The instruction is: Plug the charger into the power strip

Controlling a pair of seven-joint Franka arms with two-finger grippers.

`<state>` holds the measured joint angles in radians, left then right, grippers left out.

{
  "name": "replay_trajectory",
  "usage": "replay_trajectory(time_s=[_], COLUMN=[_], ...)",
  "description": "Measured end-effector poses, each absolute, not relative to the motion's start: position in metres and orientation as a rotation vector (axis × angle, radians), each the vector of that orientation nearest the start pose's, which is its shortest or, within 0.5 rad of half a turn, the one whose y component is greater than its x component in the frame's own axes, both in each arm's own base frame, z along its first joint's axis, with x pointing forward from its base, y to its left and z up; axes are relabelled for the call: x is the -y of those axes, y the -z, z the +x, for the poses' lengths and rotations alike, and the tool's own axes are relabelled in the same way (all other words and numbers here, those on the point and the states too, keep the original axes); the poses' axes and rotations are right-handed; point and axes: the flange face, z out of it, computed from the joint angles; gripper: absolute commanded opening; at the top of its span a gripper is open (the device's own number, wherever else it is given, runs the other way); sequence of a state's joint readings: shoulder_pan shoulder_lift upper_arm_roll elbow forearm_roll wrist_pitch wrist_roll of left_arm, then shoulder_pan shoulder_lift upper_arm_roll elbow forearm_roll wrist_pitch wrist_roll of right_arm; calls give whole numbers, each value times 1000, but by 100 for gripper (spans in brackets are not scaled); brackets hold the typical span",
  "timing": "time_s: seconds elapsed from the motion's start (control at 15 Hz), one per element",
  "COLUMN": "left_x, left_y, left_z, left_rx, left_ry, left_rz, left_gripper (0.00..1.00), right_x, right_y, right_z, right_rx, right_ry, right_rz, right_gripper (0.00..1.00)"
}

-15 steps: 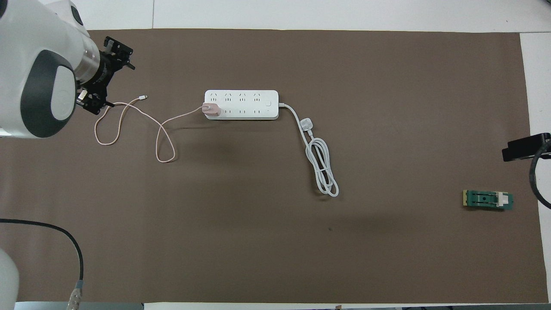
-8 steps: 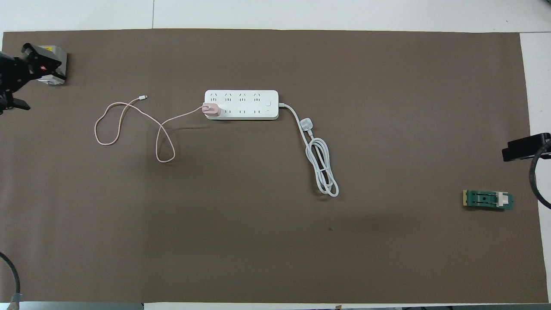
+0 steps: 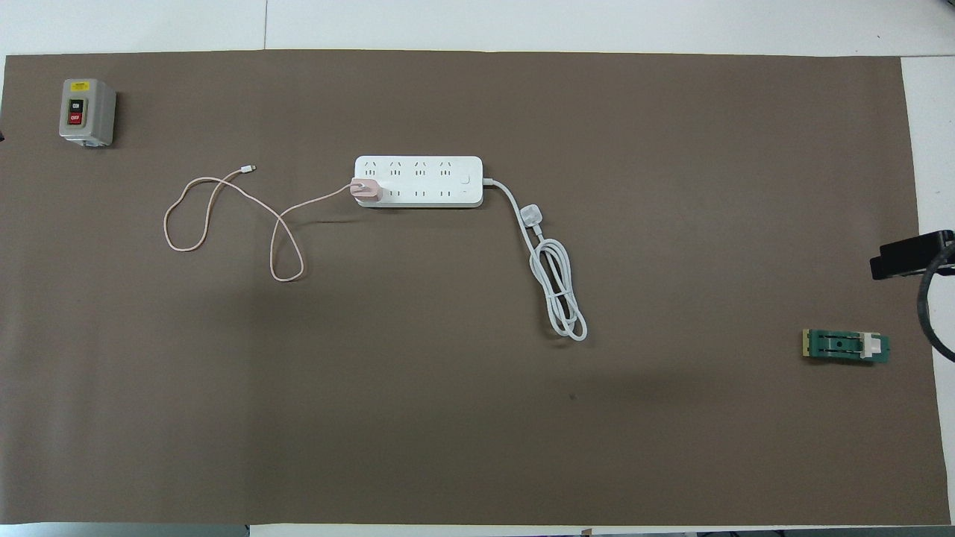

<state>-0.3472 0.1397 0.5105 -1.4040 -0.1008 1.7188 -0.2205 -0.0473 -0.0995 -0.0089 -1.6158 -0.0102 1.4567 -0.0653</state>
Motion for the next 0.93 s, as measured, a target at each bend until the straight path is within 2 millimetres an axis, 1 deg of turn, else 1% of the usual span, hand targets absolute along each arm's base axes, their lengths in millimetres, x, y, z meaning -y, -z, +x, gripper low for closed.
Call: replay_trajectory(time_s=[0.07,0.2,0.33,0.47,0.53,0.67,0.8,0.93], left_x=[-68,-76,-80,-80,-78,-70,-59,-46], left_y=[-650,-648,-649,-659,-664,-667,-662,-649], left_z=[603,600,594,585,579,564,553,542], left_rx=[600,602,588,569,553,503,446,402], left_ry=[298,248,192,180,179,161,130,71], left_rz=[-3108,-3118,-3148,-3168,-3174,-3175,-3148,-3137], left_gripper=[100,100,100,100,100,100,100,100], right_x=[30,30,30,30,30,30,30,30], right_y=[-647,-647,-647,-647,-647,-647,-647,-647], right_z=[510,510,510,510,510,510,510,510], right_rx=[13,13,13,13,13,13,13,13], right_ry=[-94,-95,-95,-94,-94,-95,-95,-95], right_rz=[-3146,-3146,-3146,-3146,-3146,-3146,-3146,-3146], right_gripper=[100,100,100,100,100,100,100,100])
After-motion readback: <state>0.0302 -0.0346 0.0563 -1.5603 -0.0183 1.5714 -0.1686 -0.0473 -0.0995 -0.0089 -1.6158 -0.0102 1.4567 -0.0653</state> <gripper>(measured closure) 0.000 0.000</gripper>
